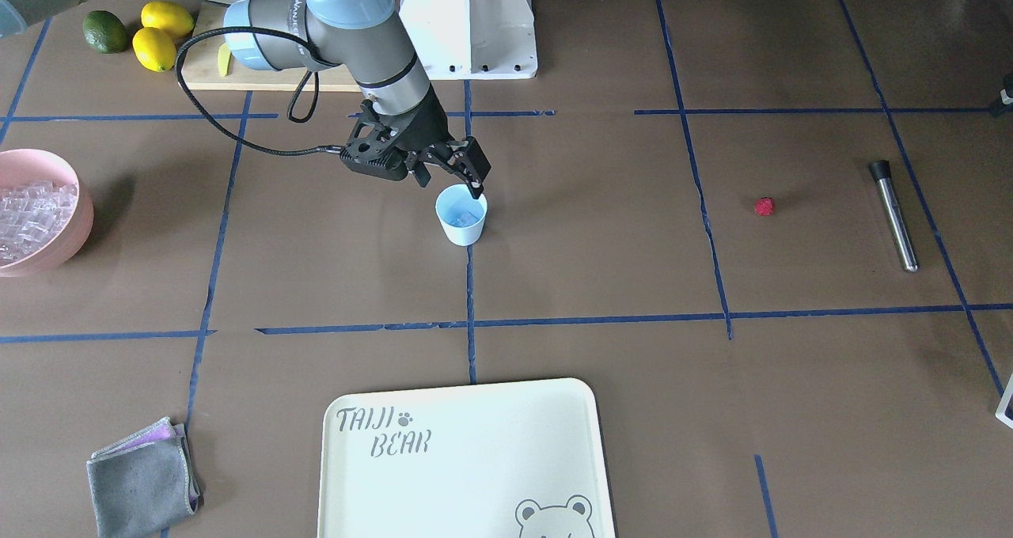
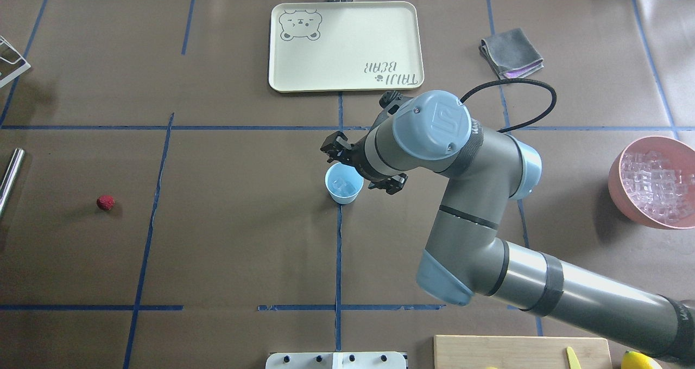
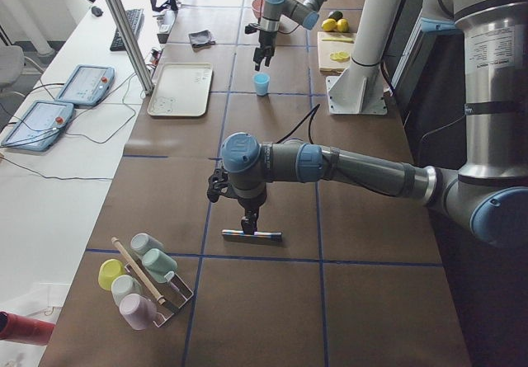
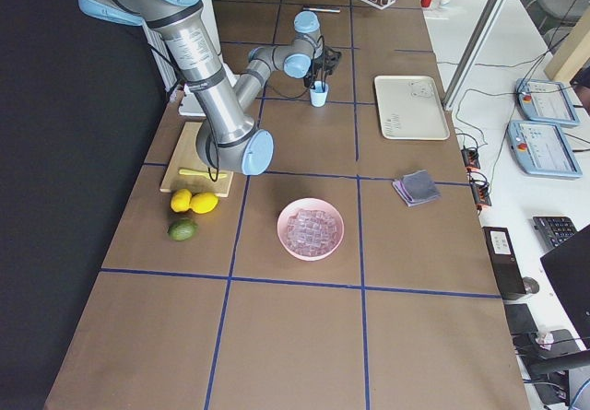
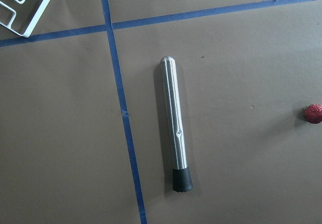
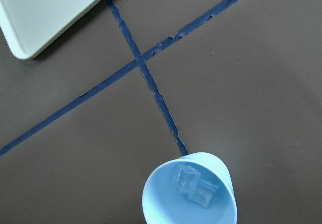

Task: Mash ice and strawberries in cup
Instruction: 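Carry the ice cube to the blue cup and release it inside, then raise the right gripper away while the left gripper reaches the strawberry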

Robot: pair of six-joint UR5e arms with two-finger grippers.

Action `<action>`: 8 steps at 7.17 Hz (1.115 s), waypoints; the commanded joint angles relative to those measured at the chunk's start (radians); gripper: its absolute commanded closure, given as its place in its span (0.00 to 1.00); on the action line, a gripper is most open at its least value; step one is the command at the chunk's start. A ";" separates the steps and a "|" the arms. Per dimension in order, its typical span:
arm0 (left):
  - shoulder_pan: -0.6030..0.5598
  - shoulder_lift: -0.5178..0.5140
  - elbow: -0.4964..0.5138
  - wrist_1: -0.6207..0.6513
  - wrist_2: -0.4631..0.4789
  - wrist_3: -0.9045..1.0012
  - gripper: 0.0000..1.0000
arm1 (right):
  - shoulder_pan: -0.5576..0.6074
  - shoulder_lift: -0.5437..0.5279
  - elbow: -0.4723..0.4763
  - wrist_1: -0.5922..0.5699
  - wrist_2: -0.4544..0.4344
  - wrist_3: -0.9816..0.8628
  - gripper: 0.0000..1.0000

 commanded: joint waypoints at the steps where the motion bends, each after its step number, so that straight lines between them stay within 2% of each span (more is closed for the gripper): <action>1: 0.016 -0.008 0.021 -0.001 -0.047 0.000 0.00 | 0.177 -0.091 0.165 -0.174 0.183 -0.152 0.00; 2: 0.056 -0.011 0.031 -0.004 -0.061 -0.003 0.00 | 0.260 -0.128 0.219 -0.267 0.245 -0.268 0.00; 3: 0.087 -0.037 0.030 -0.039 -0.061 -0.108 0.00 | 0.334 -0.136 0.249 -0.359 0.282 -0.405 0.00; 4: 0.165 -0.037 0.025 -0.163 -0.052 -0.295 0.00 | 0.383 -0.170 0.296 -0.474 0.288 -0.555 0.00; 6: 0.348 -0.037 0.032 -0.405 -0.025 -0.644 0.00 | 0.482 -0.242 0.356 -0.604 0.290 -0.814 0.00; 8: 0.553 -0.052 0.056 -0.593 0.156 -0.915 0.00 | 0.550 -0.288 0.349 -0.618 0.351 -0.958 0.00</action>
